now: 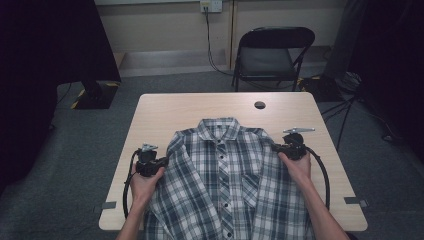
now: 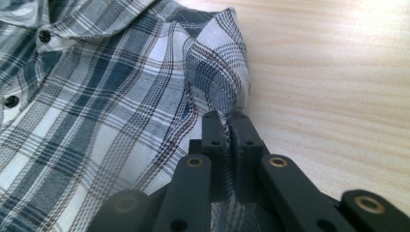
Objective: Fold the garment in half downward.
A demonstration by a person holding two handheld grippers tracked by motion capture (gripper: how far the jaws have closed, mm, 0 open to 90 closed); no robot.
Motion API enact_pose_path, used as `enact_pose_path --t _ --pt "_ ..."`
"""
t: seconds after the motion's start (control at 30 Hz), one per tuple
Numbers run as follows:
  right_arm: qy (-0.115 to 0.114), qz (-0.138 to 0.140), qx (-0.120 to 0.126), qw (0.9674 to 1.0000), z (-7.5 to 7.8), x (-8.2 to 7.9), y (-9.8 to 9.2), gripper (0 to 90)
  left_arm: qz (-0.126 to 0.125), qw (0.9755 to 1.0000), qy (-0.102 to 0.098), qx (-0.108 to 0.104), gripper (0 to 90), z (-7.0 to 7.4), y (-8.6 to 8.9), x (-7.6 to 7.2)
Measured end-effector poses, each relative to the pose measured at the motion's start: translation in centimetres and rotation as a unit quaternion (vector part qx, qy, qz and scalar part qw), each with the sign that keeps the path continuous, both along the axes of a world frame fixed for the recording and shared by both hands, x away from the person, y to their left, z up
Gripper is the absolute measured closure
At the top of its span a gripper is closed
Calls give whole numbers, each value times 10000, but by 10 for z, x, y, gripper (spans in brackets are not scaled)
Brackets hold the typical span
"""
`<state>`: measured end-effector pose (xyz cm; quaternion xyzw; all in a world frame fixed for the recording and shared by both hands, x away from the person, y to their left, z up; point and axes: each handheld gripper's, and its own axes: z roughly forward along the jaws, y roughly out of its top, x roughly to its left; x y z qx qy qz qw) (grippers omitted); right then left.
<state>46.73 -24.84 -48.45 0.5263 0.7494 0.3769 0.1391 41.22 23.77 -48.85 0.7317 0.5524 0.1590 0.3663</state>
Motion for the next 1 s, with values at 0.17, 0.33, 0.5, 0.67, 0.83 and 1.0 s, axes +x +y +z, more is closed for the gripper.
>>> enact_pose_path --t 0.17,0.33,0.5,0.67,0.83,1.0 --pt "-68 16 158 9999 5 -2 -3 868 29 9999 -59 -137 857 3 3 -2" --pt "-142 45 295 9995 11 -5 -5 869 -7 9994 -164 -305 859 9 6 -4" --pt "-306 -15 457 9985 19 -9 -10 869 -39 9991 -245 -351 864 13 8 -7" --pt "-371 14 680 9970 27 -11 -12 869 -56 9975 -577 -411 864 22 7 -13" --pt "-441 63 1014 9938 37 -14 -17 870 -72 9966 -616 -535 866 29 10 -14" --pt "-539 123 1181 9915 47 -15 -22 872 -161 9954 -703 -623 868 35 11 -12"
